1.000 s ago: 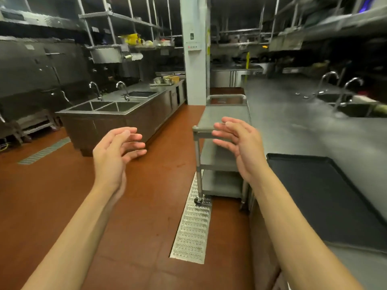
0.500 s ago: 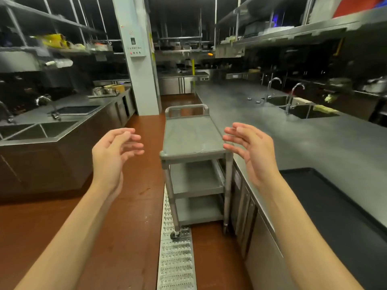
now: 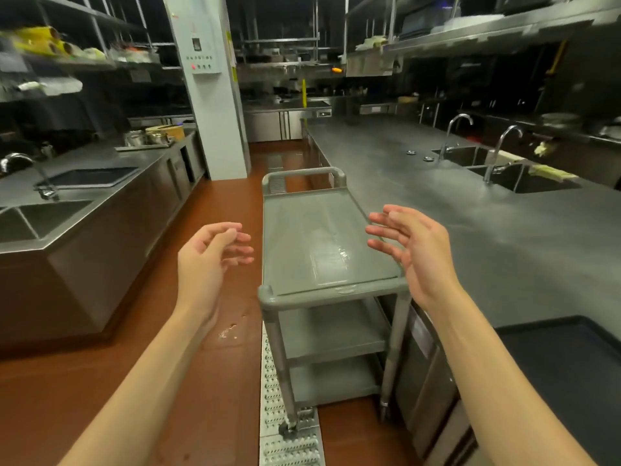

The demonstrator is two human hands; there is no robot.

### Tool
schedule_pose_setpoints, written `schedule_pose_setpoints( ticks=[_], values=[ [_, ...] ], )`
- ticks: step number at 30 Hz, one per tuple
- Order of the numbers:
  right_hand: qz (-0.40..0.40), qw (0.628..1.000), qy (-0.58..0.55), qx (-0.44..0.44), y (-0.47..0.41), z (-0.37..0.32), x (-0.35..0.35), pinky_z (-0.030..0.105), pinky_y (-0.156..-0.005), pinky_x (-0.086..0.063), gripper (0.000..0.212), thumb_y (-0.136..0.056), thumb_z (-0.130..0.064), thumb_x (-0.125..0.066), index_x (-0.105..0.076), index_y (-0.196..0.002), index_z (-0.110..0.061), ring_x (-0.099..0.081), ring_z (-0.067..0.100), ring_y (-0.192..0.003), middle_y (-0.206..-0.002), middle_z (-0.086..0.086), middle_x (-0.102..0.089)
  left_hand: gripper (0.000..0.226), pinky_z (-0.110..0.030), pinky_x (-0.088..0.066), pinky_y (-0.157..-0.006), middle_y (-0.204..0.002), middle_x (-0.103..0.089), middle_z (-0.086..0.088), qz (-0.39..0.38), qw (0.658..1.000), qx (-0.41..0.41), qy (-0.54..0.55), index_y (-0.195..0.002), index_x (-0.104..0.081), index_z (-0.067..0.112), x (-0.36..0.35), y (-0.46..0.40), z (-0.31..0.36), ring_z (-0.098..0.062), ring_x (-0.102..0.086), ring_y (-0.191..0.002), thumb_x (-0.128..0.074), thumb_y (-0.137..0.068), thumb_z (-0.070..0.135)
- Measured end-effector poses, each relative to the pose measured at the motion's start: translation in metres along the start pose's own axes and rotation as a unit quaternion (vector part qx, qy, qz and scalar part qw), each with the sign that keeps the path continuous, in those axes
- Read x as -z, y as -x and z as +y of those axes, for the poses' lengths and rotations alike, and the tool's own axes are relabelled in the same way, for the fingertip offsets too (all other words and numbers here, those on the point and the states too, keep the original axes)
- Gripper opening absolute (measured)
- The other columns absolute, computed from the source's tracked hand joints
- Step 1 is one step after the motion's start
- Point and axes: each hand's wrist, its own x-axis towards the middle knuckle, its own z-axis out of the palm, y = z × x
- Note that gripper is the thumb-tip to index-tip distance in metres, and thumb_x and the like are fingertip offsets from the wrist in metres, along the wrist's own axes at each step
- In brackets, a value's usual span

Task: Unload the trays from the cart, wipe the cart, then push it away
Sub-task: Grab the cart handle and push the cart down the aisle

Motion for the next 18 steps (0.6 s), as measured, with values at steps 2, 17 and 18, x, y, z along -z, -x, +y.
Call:
schedule_pose_setpoints(
  ticks=[2, 17, 18],
  values=[
    [0.017, 1.0, 0.01, -0.011, -0.034, 0.022, -0.008, 0.042, -0.079, -0.06, 0.016, -0.097, -0.005, -0.055, -0.066, -0.108, -0.002, -0.071, 0.027, -0.085, -0.1, 0.018, -0.073, 0.018, -0.032, -0.059, -0.069, -0.087, -0.071, -0.009, -0.017, 1.0, 0.018, -0.003, -0.103, -0.068, 0.006, -0.011, -0.039, -0.028, -0.021, -0.068, -0.075, -0.05, -0.097, 0.008],
    [-0.295, 0.618, 0.684, -0.25, -0.223, 0.235, 0.059, 0.04, -0.107, -0.038, 0.075, -0.074, -0.067, -0.072, -0.056, -0.133, -0.023, -0.055, 0.024, -0.128, -0.132, -0.001, -0.062, 0.059, -0.035, -0.049, -0.089, -0.109, -0.067, 0.002, -0.378, 0.819, 0.17, -0.396, -0.118, -0.057, 0.022, -0.089, -0.153, -0.279, -0.018, -0.063, -0.103, -0.058, -0.081, 0.068],
    [-0.341, 0.537, 0.73, -0.248, -0.227, 0.244, 0.065, 0.043, -0.105, -0.035, 0.077, -0.07, -0.071, -0.072, -0.057, -0.13, -0.024, -0.054, 0.026, -0.127, -0.13, -0.001, -0.063, 0.071, -0.036, -0.048, -0.091, -0.114, -0.065, 0.001, -0.431, 0.765, 0.159, -0.452, -0.124, -0.054, 0.022, -0.093, -0.147, -0.29, -0.02, -0.062, -0.107, -0.056, -0.076, 0.075]
  ],
)
